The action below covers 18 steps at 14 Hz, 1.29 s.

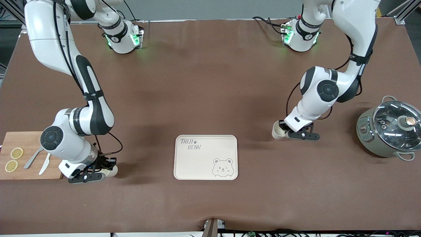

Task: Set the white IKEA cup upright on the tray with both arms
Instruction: 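Lift both cups and carry them over the bear-print tray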

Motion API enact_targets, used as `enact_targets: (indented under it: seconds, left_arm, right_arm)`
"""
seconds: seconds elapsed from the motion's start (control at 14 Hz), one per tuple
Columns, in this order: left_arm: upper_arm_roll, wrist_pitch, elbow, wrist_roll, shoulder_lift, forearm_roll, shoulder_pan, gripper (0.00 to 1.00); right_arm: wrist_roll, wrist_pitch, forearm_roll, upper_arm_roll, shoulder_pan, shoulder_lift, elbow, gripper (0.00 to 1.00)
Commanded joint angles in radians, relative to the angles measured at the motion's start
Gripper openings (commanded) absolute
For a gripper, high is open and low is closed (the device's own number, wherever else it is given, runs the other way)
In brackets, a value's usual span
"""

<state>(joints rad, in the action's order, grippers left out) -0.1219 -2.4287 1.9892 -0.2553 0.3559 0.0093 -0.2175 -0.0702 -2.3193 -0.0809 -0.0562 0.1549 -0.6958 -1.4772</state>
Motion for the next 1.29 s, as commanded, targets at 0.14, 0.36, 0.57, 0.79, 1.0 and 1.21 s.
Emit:
enact_targets:
  seconds: [0.14, 0.36, 0.57, 0.79, 1.0, 1.21]
  left_arm:
    - [0.008, 0.261, -0.484, -0.22, 0.293, 0.028, -0.146, 0.0]
    - [0.011, 0.263, -0.582, -0.288, 0.356, 0.023, -0.181, 0.0]
    - [0.011, 0.263, -0.682, -0.357, 0.414, 0.018, -0.22, 0.0]
    - [0.013, 0.237, -0.756, -0.378, 0.459, 0.018, -0.247, 0.0]
    - [0.01, 0.165, -0.802, -0.4, 0.494, 0.017, -0.266, 0.0]
    - [0.013, 0.084, -0.816, -0.43, 0.541, 0.017, -0.299, 0.0]
  right_arm:
    - [0.071, 0.018, -0.02, -0.004, 0.095, 0.007, 0.05, 0.0]
    - [0.188, 0.058, -0.019, -0.004, 0.143, 0.002, 0.096, 0.0]
    - [0.291, 0.063, -0.013, -0.005, 0.181, -0.004, 0.103, 0.0]
    - [0.361, 0.073, -0.011, -0.005, 0.213, -0.005, 0.126, 0.0]
    - [0.409, 0.08, -0.011, -0.007, 0.242, -0.008, 0.149, 0.0]
    - [0.441, 0.077, -0.011, -0.007, 0.265, -0.011, 0.161, 0.0]
